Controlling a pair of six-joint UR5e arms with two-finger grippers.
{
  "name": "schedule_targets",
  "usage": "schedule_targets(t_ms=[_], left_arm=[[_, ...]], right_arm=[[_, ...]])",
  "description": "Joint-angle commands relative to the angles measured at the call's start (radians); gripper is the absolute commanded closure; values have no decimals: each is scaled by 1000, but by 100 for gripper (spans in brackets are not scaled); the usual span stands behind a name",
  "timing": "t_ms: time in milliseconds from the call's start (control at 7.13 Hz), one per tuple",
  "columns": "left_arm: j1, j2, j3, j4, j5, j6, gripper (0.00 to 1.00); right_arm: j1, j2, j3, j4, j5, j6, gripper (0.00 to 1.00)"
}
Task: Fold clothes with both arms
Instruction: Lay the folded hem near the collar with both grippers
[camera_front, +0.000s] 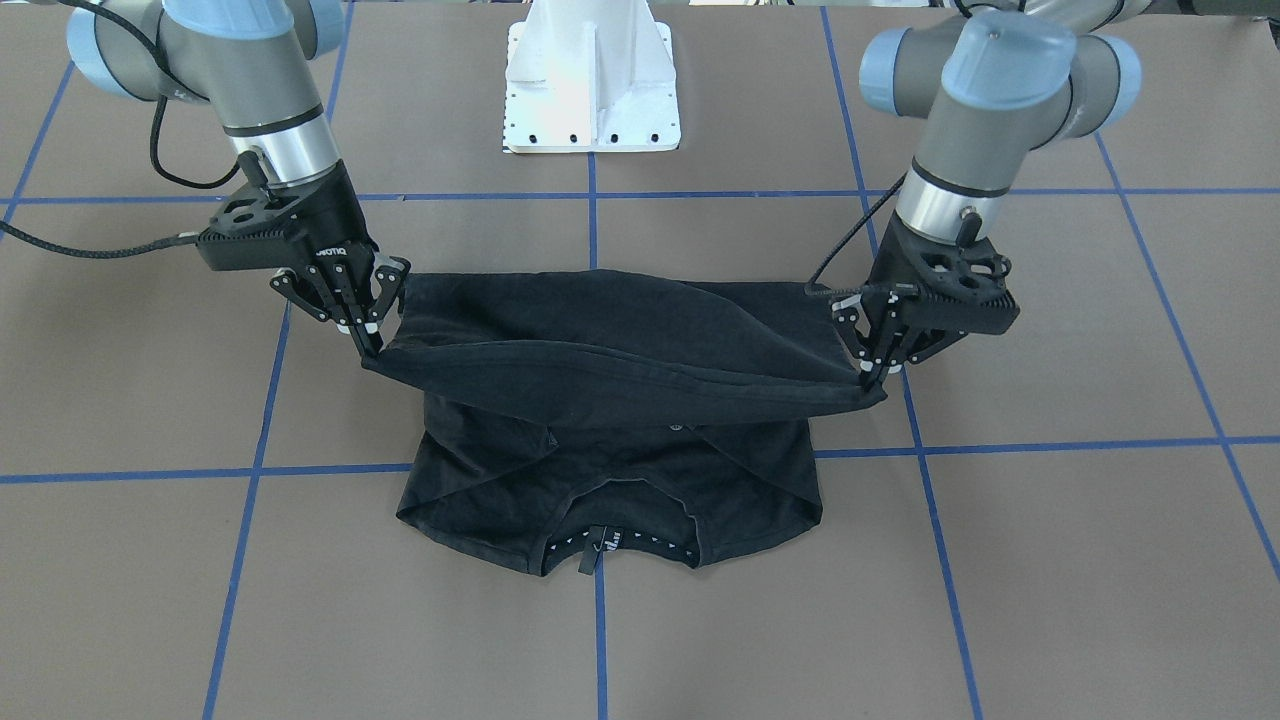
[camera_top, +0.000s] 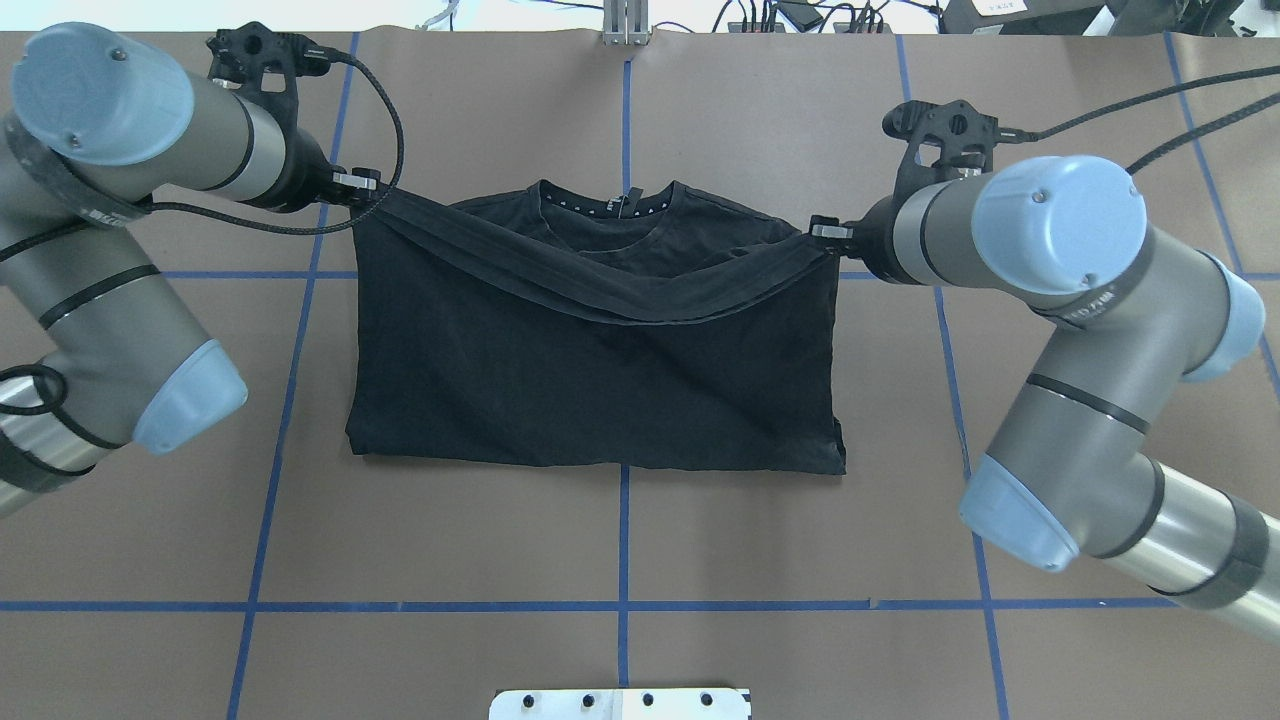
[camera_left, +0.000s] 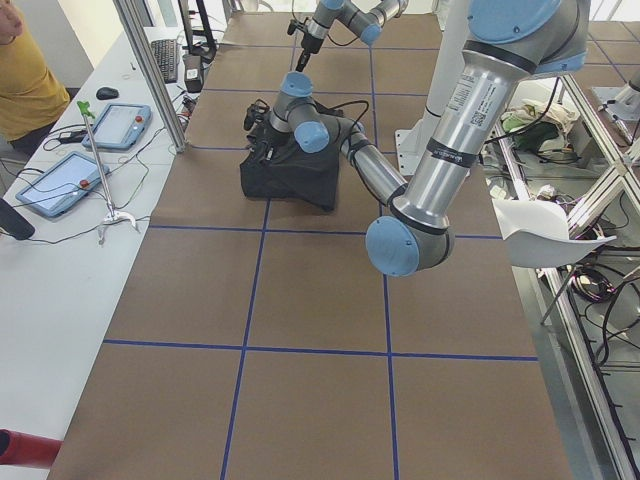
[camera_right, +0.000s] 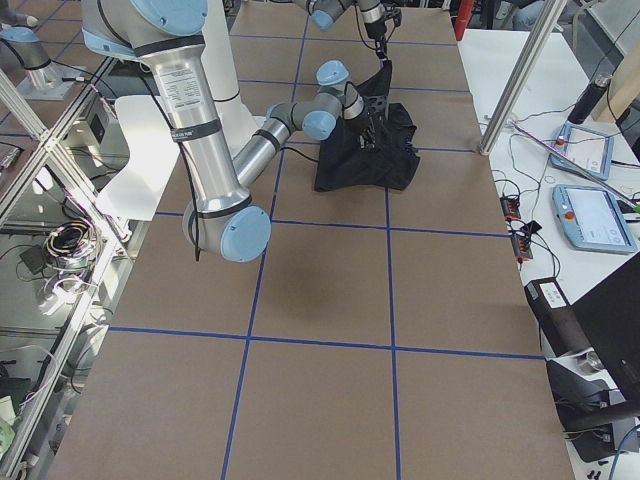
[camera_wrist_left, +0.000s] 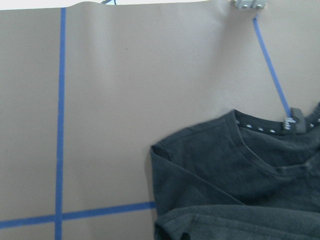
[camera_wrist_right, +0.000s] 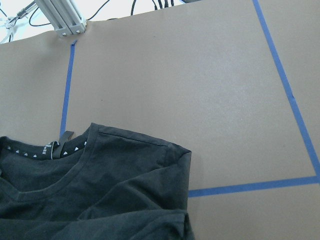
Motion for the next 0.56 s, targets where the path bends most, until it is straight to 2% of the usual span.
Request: schedule_targets(t_ms=[0,140,421], left_arm=[[-3,-73,180,-63,9,21,100],[-2,-107,292,-110,50,56,100],[7,-118,463,-273,52,90,100]], right_arm=[[14,71,-104,-18,-2,-43,100],[14,80,-163,-9,-2,-43,100],[12,80,-245,-5,-2,-60,100]])
